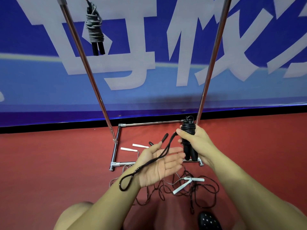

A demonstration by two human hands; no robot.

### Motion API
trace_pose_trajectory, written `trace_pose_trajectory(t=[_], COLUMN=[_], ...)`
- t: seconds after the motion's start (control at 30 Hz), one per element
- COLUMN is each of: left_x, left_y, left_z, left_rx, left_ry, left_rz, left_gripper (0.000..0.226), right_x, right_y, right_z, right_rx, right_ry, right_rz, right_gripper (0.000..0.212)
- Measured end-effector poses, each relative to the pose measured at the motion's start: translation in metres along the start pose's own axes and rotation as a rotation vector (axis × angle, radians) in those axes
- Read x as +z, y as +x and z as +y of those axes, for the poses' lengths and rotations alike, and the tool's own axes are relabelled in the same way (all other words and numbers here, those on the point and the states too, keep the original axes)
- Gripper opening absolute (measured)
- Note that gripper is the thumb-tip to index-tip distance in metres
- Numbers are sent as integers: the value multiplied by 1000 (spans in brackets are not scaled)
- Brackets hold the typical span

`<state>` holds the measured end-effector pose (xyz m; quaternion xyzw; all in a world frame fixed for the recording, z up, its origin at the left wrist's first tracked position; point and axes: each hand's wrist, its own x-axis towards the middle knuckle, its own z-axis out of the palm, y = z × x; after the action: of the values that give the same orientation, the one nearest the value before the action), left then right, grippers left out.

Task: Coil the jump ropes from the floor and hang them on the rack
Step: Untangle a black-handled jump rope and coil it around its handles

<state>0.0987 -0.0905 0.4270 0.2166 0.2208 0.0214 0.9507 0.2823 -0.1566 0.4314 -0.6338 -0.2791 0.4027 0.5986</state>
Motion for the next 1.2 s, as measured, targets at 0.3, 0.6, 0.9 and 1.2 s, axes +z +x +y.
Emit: trace_pose_trajectory(t=[0.3,0.6,0.9,1.2], left_x=[2,-11,-13,-8], left_y=[-1,-1,-5,-6], left_z=[8,15,18,17], left_rx=[188,406,719,773], left_ry=[20,439,1108,1041], left_rz=[279,476,740,750], left_gripper=[24,25,8,18], right_x=[2,-1,-2,1], right_y=[1,-3,0,6], right_z=[-8,-12,-20,-8], right_rx=[-26,9,309,238], right_ry=[-13,-36,234,226], right_rz=[3,-35,-129,-135], right_gripper=[17,30,47,50])
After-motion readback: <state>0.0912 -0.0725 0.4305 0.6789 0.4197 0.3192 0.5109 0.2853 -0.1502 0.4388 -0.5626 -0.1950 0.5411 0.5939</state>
